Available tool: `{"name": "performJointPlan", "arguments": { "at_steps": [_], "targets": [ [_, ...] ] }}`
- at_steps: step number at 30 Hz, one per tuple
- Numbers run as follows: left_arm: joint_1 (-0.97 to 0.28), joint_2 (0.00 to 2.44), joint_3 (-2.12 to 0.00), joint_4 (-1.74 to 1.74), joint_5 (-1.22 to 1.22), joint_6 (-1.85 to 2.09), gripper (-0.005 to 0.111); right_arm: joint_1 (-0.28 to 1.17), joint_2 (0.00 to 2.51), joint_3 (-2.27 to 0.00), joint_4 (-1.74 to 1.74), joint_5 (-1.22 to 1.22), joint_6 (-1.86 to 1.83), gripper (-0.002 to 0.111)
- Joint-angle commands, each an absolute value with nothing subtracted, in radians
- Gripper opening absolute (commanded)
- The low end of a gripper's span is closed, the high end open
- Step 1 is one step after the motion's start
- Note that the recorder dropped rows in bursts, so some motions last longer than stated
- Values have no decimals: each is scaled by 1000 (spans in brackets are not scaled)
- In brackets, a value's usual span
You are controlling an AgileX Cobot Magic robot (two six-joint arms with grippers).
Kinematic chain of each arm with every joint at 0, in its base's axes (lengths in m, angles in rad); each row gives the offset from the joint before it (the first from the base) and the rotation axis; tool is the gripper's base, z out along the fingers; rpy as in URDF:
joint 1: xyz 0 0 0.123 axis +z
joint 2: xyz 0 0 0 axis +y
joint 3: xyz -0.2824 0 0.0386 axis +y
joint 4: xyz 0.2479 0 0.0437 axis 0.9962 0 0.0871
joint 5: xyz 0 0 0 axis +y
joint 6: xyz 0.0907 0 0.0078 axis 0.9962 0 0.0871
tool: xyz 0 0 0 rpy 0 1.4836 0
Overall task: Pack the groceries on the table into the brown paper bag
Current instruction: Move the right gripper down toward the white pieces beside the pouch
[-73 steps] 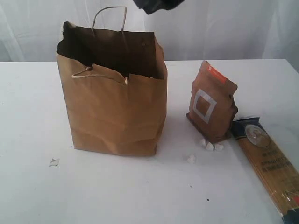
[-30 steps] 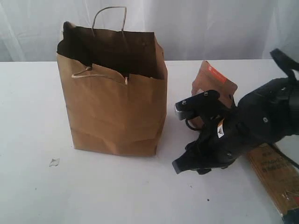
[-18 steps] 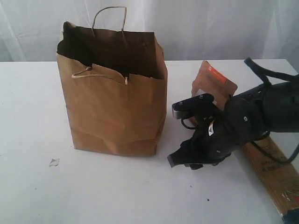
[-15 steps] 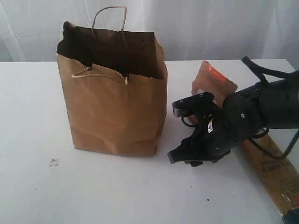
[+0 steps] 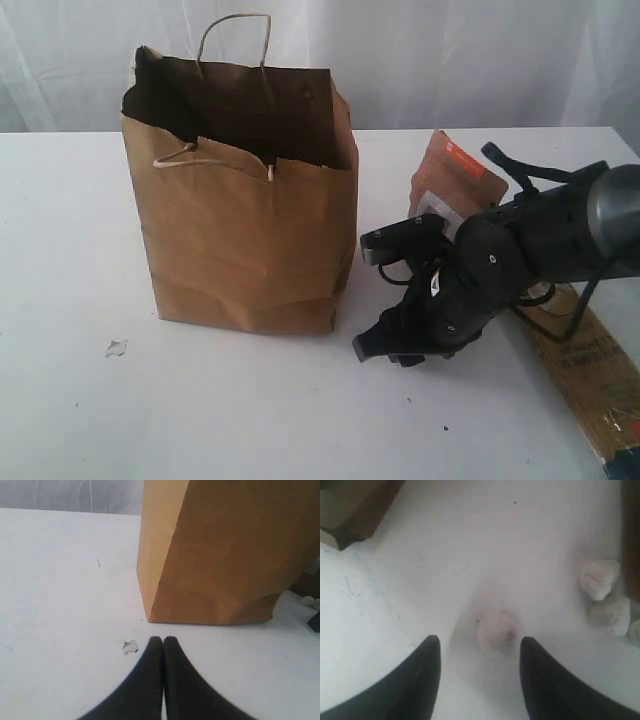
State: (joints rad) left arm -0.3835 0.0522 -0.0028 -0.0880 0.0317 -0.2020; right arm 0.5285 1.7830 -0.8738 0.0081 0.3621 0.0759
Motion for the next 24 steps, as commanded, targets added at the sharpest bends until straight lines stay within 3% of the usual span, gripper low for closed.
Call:
{"name": "performJointPlan", "arguments": {
  "at_steps": [1,6,16,24],
  "targets": [
    [-383,47,0,-95,28,-204,0,518,1797,-876,10,331,60,46],
    [-383,47,0,-95,28,-204,0,518,1814,-876,10,329,56,45],
    [-383,47,0,-95,28,-204,0,518,1822,-876,8,303,56,10],
    [-383,47,0,-95,28,-204,0,518,1800,-876,0,310,48,2]
  ]
}}
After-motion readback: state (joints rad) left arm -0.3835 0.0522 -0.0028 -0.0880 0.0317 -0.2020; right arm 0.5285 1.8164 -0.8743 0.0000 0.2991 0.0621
